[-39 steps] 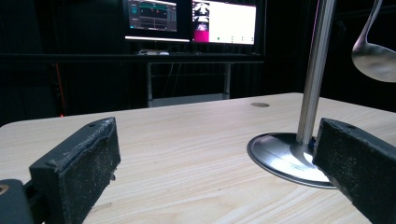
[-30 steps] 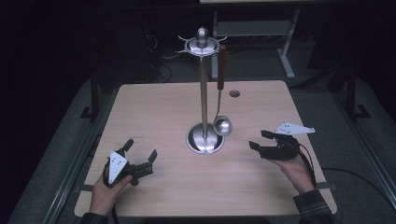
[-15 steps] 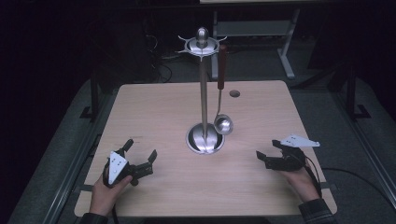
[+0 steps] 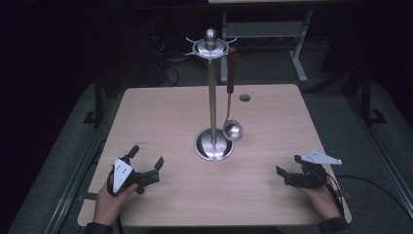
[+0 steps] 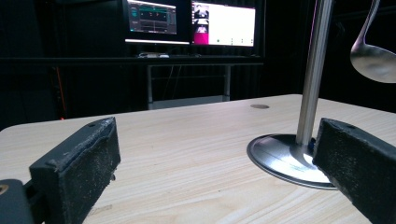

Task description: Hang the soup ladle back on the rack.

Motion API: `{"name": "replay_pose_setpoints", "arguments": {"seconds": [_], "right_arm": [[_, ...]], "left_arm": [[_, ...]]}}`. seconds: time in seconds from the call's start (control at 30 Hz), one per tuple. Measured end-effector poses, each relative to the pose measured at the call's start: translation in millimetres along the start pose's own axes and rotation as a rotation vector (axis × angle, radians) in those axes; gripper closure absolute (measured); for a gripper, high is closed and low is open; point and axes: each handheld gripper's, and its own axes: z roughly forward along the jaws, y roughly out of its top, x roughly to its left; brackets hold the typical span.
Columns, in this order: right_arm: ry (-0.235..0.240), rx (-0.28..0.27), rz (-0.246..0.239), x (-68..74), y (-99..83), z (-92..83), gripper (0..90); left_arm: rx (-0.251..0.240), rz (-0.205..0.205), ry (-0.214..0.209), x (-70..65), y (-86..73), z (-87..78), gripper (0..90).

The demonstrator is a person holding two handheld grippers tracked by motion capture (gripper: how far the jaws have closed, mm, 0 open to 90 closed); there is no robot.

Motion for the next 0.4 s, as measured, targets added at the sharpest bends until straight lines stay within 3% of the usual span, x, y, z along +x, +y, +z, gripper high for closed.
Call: {"name": "replay_pose_setpoints", "arguments": {"seconds": [0.4], "right_arm": [[-0.008,0.016,-0.008,-2.3,-4.1,-0.8,12.3]], "left_arm": [[0.01,0.011,-0.001,0.3,0.3,0.0,0.2]]}}
